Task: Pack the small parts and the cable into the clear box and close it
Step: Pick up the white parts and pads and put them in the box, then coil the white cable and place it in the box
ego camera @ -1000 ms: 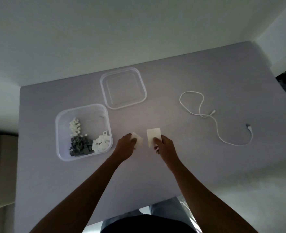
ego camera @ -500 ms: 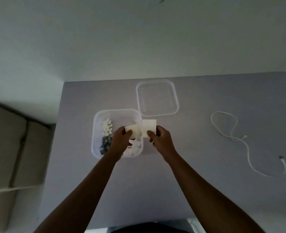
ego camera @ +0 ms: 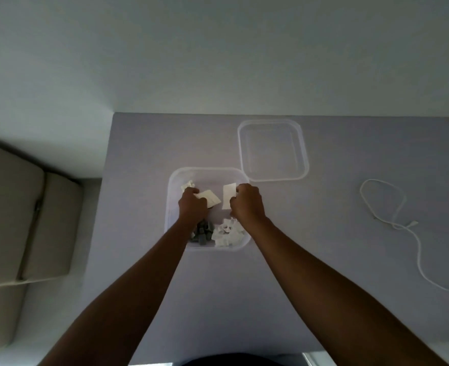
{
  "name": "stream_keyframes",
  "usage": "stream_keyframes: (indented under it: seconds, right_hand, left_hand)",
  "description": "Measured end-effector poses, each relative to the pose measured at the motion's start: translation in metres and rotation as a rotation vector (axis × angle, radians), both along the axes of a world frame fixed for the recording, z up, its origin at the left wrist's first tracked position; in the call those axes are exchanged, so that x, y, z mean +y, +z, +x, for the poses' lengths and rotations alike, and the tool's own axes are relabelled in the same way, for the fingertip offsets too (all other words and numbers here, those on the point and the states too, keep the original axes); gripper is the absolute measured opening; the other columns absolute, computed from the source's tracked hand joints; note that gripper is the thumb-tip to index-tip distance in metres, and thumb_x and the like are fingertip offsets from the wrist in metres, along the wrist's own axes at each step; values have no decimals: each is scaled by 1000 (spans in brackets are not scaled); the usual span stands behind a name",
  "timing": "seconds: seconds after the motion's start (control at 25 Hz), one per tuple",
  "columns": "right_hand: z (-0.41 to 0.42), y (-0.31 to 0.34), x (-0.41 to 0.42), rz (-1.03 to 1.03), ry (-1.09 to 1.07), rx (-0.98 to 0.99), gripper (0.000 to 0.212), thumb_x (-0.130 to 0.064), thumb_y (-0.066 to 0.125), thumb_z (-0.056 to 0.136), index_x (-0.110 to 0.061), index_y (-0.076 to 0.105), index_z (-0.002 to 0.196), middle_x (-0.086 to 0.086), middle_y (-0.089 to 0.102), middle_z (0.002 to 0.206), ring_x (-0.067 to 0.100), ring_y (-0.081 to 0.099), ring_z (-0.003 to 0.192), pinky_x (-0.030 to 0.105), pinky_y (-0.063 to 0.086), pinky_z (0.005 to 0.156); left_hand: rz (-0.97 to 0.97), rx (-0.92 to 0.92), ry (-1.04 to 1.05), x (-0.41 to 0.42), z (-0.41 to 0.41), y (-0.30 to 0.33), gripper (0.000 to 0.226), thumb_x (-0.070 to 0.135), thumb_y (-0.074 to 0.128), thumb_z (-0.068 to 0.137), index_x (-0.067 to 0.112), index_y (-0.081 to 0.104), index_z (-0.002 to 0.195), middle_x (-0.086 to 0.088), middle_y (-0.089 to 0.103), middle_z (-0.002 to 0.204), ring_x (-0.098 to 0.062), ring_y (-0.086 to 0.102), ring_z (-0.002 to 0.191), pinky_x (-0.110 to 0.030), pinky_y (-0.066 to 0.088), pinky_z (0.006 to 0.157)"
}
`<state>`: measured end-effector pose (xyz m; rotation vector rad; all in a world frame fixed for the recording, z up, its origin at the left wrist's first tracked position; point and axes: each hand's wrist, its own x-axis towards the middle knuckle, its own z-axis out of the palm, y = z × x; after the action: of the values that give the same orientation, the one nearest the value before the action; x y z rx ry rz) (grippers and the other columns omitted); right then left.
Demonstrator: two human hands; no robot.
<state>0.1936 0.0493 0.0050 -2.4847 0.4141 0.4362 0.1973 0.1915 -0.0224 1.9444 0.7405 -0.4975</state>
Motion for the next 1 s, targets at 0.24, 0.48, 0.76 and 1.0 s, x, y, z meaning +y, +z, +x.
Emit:
stream_keyframes:
  seconds: [0.24,0.48,0.76,1.0]
  right_hand:
    - [6,-4,9,-50,-14,102,22,2,58,86,5,61,108,25,65,112,40,64,103,35,52,78]
    - [7,-1,10,-80,-44,148,31,-1,63,87,3,58,117,22,62,121,36,63,110,35,52,85]
    - [-11,3,-3,6,-21,-7,27,2,56,88,1,61,115,21,66,113,36,66,101,33,54,78]
    - [-40,16,-49,294,-136,-270,27,-3,57,94,-8,63,120,11,71,112,22,72,90,37,63,74]
  left_hand:
    - [24,56,26,-14,1,-2,40,3,54,90,5,52,130,-16,58,128,-31,56,116,-29,45,84]
    - [68,-11,-127,-28,-6,1,43,10,55,94,3,44,136,-17,55,130,-34,53,121,-37,44,94]
    - [157,-59,-334,-36,-18,3,44,16,59,91,4,44,131,-17,49,134,-34,49,123,-39,43,98]
    - [320,-236,-429,-65,-32,30,58,19,55,94,4,33,146,-20,30,155,-34,20,146,-45,19,119]
